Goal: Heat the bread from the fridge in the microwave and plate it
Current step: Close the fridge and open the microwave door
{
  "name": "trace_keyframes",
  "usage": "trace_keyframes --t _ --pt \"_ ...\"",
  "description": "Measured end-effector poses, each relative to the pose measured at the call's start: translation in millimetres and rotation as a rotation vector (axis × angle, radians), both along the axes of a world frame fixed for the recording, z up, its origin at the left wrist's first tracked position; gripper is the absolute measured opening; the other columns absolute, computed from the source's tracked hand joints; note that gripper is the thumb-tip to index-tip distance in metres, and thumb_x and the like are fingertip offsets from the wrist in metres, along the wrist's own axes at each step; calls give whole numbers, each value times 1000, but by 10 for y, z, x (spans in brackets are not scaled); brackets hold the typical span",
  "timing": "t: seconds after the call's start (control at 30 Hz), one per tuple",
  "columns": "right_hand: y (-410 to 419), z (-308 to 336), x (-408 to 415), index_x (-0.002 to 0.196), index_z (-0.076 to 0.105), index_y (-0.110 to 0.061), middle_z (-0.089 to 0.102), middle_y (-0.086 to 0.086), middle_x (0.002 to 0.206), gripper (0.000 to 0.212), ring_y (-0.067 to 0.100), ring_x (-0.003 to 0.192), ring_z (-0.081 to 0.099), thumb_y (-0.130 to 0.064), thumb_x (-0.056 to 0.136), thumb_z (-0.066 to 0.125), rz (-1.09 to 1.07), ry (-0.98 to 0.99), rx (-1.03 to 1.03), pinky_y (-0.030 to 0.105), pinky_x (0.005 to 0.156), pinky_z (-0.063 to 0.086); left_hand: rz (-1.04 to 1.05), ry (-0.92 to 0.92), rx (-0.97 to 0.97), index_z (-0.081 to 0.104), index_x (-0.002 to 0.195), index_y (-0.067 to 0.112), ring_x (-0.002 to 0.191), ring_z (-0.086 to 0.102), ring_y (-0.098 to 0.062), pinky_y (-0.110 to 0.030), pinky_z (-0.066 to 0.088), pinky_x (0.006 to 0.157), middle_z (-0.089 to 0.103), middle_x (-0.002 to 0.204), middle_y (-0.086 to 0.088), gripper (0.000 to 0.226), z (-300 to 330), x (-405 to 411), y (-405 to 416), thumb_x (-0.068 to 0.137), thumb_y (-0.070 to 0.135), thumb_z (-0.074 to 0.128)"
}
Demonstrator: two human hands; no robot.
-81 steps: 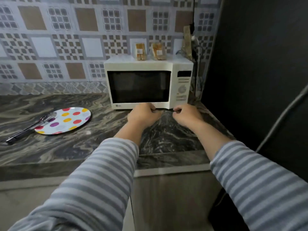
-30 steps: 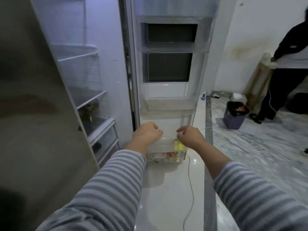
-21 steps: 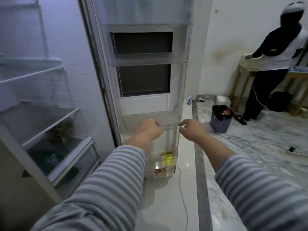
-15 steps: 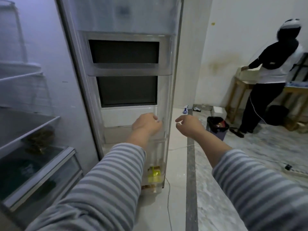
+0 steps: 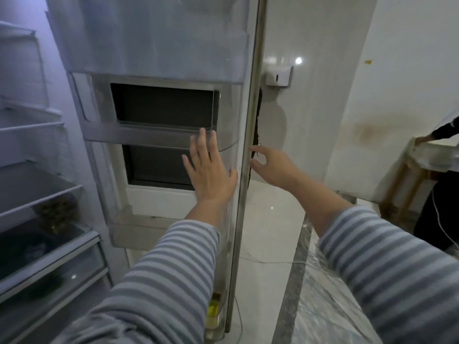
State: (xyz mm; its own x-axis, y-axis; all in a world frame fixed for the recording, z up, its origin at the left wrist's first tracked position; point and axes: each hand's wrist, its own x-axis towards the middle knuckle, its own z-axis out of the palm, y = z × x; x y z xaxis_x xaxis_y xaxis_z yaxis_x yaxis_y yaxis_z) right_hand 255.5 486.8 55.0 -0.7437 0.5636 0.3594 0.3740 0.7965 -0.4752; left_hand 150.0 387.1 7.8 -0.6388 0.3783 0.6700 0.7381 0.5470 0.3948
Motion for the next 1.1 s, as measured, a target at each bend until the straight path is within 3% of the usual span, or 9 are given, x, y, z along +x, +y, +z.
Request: trace_keyframes --t 0.13,0.23,0.33,0.43,0.53,0.7,0.9,1.1 --pt "433 26 -304 149 21 -39 18 6 159 58 28 144 25 -44 97 45 106 46 100 43 114 27 112 160 20 -4 152 19 147 -8 -30 -59 9 116 -9 159 -8 101 -201 -79 442 82 41 65" --pt "729 -6 -550 149 4 -45 -6 4 161 67 28 148 0 -55 94 42 141 57 189 51 118 13 219 199 51 -15 151 14 146 -14 -30 -62 11 115 -15 158 -10 108 -337 -165 773 82 46 62" --pt "991 -64 -750 148 -7 -46 -19 4 159 75 28 147 -13 -63 91 38 192 44 308 57 117 7 340 170 73 -21 148 13 143 -27 -29 -63 5 114 -24 155 -9 113 -405 -218 978 82 47 65" --pt "1212 -95 -916 147 -13 -45 -24 4 158 80 30 146 -16 -69 87 35 239 38 444 62 115 5 408 142 87 -21 148 15 141 -29 -27 -61 -2 114 -22 154 -7 117 -414 -211 1074 79 42 70" --pt "1342 -134 -1023 149 -10 -39 -21 5 159 83 30 147 -14 -72 85 31 328 59 505 64 112 7 442 136 71 -20 149 17 142 -29 -26 -62 1 115 -23 155 -6 115 -427 -212 1111 80 41 70" --pt "1445 -254 -1184 150 -11 -36 -26 8 157 86 31 146 -15 -72 84 32 457 149 462 64 114 7 518 163 37 -20 148 14 141 -31 -26 -59 -4 115 -39 151 -3 116 -454 -274 1135 80 49 67" --pt "1446 -324 -1229 147 -17 -38 -30 10 155 82 30 144 -24 -64 91 37 509 209 464 57 111 -8 601 158 -4 -25 147 16 140 -33 -25 -62 5 115 -35 153 -3 120 -428 -221 1110 77 49 67" --pt "1307 -368 -1176 147 -15 -37 -21 15 157 81 34 145 -19 -61 92 39 535 294 451 63 113 -2 682 74 -86 -38 140 22 140 -33 -25 -62 -3 115 -48 145 2 121 -387 -138 962 80 55 62"
